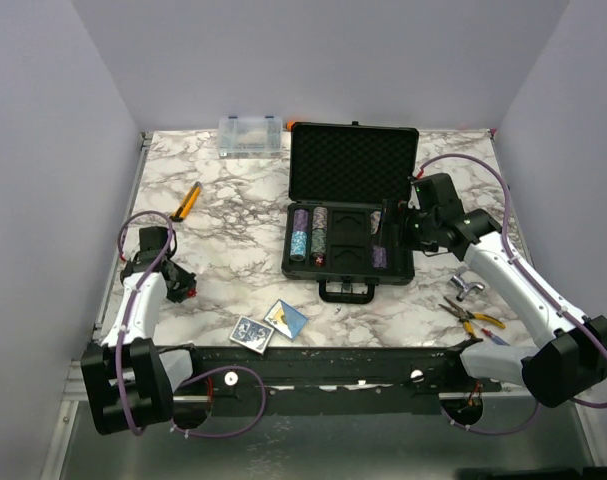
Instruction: Pack up texas hold em set
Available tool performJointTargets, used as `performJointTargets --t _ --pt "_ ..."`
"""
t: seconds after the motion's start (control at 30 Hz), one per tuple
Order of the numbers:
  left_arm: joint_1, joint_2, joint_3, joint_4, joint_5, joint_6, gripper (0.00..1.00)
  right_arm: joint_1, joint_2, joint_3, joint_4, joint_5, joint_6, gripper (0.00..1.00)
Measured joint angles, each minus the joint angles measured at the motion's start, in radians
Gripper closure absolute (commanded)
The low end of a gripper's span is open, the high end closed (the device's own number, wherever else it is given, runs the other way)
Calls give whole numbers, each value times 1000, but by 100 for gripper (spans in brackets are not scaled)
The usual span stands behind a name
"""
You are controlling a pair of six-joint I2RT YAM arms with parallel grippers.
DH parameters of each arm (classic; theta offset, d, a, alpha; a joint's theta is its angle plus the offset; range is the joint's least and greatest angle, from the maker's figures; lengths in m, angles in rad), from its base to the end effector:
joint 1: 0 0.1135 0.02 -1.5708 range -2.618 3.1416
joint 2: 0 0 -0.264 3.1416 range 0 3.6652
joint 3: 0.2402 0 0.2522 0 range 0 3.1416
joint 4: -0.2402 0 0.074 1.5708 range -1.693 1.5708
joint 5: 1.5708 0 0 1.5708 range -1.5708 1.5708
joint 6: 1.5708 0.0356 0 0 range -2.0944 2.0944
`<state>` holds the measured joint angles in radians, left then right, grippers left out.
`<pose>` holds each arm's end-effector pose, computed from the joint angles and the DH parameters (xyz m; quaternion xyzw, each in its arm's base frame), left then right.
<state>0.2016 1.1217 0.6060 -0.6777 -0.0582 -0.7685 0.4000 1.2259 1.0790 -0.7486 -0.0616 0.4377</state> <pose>0.1842 0.0398 0.1809 -0.4626 0.8660 -0.0250 0.1880 0.2297 0.0995 0.3000 0.0076 0.9431 0.1612 0.2907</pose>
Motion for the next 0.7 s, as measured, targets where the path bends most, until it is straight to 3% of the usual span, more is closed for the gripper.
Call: performJointTargets --t 0.47,0.7 --pt "-18 -101 -21 1 122 7 100 0 -3 18 -5 -23 34 0" --pt "-80 -139 -21 1 166 8 100 0 -15 17 -5 -56 84 0"
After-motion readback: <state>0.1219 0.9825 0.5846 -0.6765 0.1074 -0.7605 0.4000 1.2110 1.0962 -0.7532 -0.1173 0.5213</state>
